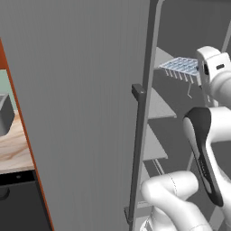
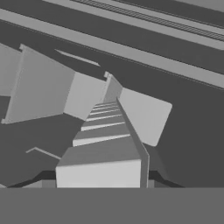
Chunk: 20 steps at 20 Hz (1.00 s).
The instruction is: The ice cube tray has been filled with water. Take the tray and place it in the freezer to make ice. Close the freezer door after placing the tray.
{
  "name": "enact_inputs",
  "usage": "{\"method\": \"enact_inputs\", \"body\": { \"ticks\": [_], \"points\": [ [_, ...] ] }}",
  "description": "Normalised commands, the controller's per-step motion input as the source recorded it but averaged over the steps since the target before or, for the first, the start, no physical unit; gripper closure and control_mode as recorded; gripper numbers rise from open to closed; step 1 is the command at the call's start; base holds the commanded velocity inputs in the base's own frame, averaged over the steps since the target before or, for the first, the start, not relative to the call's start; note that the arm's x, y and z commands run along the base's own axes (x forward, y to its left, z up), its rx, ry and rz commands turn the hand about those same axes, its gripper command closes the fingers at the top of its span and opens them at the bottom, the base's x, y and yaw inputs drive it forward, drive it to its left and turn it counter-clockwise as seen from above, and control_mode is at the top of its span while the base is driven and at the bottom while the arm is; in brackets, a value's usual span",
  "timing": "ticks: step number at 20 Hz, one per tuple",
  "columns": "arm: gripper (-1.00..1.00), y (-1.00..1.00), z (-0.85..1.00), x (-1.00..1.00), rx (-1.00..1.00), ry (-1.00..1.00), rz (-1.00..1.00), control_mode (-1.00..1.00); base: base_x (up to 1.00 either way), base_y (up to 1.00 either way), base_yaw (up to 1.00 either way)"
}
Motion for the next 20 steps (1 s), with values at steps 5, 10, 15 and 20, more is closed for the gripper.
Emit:
{"method": "enact_inputs", "body": {
  "ticks": [5, 10, 15, 20],
  "points": [
    [1.0, 0.0, 0.27, 0.1, 0.05, 0.0, 0.0, -1.0, 0.0, 0.0, 0.0],
    [1.0, 0.05, 0.02, 0.2, 0.03, 0.01, 0.0, -1.0, 0.0, 0.0, 0.0],
    [1.0, 0.16, 0.0, 0.35, 0.0, 0.02, 0.0, -1.0, 0.0, 0.0, 0.0],
    [1.0, 0.13, 0.0, 0.37, 0.0, 0.01, 0.0, -1.0, 0.0, 0.0, 0.0]
  ]
}}
